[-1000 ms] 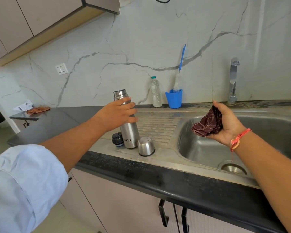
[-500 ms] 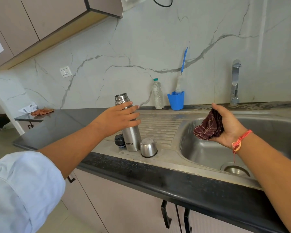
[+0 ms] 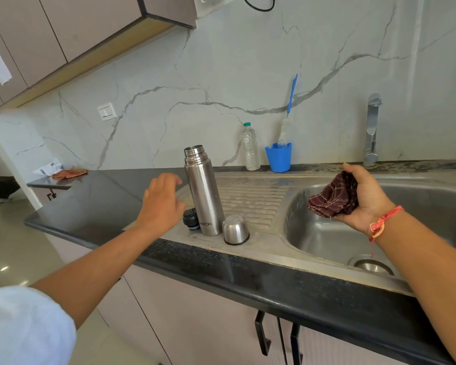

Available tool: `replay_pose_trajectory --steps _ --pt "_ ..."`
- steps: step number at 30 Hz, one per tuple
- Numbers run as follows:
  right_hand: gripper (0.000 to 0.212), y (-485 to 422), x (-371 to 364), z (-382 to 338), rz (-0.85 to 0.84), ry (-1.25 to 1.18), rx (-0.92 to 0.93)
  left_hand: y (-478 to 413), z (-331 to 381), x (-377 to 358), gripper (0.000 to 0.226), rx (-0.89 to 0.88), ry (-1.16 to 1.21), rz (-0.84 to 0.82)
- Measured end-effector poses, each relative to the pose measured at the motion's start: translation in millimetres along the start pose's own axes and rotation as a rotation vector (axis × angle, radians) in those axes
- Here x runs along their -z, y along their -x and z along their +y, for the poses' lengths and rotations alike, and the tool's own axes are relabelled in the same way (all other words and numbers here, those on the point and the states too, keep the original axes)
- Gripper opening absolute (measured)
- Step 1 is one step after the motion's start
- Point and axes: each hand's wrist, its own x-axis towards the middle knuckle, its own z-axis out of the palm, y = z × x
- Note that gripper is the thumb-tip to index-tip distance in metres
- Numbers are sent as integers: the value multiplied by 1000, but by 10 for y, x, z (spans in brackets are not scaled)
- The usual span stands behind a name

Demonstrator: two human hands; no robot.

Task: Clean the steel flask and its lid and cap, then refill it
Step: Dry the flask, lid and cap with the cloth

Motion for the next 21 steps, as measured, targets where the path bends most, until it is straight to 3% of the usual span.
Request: replay_pose_trajectory --steps 2,4,7,11,17,21 --pt "31 -22 25 1 -11 -17 0 -37 -58 -118 56 193 86 -240" --pt "32 -63 62 2 -28 -39 -6 -54 -90 -197 69 279 172 -431" --pt "30 -140 111 1 -24 -71 -13 -88 -150 -282 81 298 241 -549" --pt "35 -196 127 1 -5 -90 -12 -128 -216 -348 82 274 271 -591" --pt "55 -227 119 -2 -29 -111 -28 -155 -385 -483 65 336 342 -591" --pt "39 -221 102 13 -17 -66 -30 -160 -373 -508 54 385 327 -468"
